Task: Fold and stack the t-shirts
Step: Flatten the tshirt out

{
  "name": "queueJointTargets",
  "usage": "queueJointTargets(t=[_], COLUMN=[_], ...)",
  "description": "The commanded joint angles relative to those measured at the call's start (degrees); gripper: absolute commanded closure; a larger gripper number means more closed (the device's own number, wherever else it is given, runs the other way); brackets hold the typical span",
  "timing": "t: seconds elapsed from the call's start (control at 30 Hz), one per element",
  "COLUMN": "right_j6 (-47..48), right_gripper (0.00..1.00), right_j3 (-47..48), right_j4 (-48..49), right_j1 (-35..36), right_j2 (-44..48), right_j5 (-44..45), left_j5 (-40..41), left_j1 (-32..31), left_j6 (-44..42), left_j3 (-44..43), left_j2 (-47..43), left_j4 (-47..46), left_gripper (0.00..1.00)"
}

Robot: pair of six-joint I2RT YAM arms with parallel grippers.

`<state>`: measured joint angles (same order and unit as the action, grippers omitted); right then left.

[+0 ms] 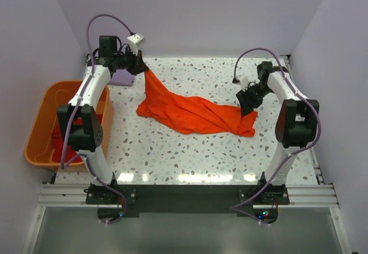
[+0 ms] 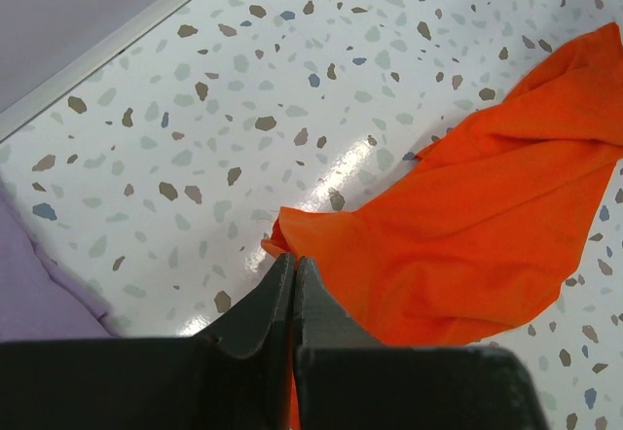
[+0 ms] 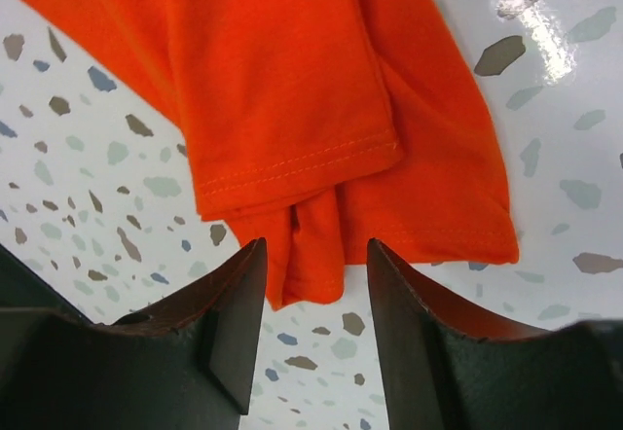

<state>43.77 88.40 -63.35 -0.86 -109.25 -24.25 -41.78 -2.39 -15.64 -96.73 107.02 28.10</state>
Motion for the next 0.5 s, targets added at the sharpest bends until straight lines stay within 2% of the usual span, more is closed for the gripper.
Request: queueJointTargets(t=[0.0, 0.1, 0.23, 0.33, 0.47], right_j6=[-7.5, -10.6, -14.6, -16.5, -17.5], right_gripper=[0.53, 0.57, 0.57, 0.48, 0.47], right_j3=[3.4, 5.4, 9.1, 11.5, 12.5], right_j4=[3.1, 3.1, 2.4, 0.7, 0.8], right_j1=[-0.4, -0.5, -0.9, -1.3, -1.4], right_j2=[-3.2, -6.7, -10.9, -14.2, -16.4], right_j5=[1.0, 0.9, 0.2, -1.0, -0.4], left_j5=[-0.6, -0.6, -0.4, -0.2, -0.1], left_j1=[-0.4, -0.8, -1.1, -1.2, -1.2], left_j6=[0.8, 0.1, 0.0, -0.4, -0.5], left_j3=[-0.9, -1.2, -1.3, -1.3, -1.3], left_j2=[-1.0, -0.9, -1.0, -1.2, -1.2], left_j4=[-2.9, -2.2, -1.9, -1.7, -1.6], left_gripper=[1.0, 1.0, 1.0, 1.0, 1.0])
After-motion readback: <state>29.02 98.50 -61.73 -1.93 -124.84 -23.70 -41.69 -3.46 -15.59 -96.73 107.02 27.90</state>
